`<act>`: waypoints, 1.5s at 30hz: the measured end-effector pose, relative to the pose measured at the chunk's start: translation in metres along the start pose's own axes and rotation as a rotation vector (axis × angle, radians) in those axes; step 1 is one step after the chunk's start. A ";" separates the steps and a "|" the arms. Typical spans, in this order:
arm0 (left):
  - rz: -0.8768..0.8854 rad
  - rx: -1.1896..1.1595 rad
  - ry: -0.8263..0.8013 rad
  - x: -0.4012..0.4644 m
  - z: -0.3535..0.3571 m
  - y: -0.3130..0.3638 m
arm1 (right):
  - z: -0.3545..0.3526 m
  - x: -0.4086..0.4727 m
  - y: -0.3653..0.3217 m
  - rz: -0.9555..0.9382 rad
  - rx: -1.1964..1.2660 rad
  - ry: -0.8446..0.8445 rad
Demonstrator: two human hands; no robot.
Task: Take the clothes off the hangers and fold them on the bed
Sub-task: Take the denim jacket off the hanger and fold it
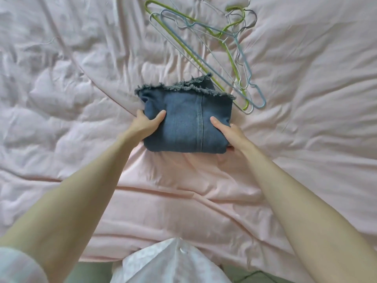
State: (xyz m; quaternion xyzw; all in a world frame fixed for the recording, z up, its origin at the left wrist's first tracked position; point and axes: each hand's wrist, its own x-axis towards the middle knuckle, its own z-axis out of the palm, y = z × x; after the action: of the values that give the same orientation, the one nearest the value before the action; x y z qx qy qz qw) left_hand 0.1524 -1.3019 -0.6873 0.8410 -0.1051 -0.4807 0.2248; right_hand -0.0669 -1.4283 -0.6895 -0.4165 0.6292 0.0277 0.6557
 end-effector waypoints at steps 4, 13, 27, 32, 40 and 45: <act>-0.084 -0.268 -0.253 0.001 -0.005 -0.013 | 0.006 0.006 0.001 0.054 0.083 -0.109; -0.238 -0.579 -0.471 -0.106 0.004 -0.093 | 0.000 -0.075 0.035 0.061 -0.026 -0.293; -0.274 -1.350 0.160 -0.364 -0.033 -0.321 | 0.201 -0.269 0.097 -0.033 -0.676 -0.624; -0.252 -1.484 0.468 -0.455 -0.038 -0.447 | 0.313 -0.352 0.179 -0.087 -0.925 -0.714; -0.311 -1.712 0.999 -0.596 0.009 -0.628 | 0.436 -0.483 0.376 -0.183 -1.334 -0.886; -0.405 -1.861 1.223 -0.644 0.050 -0.698 | 0.496 -0.544 0.472 -0.368 -1.648 -1.014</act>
State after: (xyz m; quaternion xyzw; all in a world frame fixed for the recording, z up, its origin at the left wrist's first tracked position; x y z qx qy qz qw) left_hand -0.2498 -0.4504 -0.5537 0.4421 0.5593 0.0926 0.6951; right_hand -0.0460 -0.5674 -0.5387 -0.7736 -0.0173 0.5303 0.3465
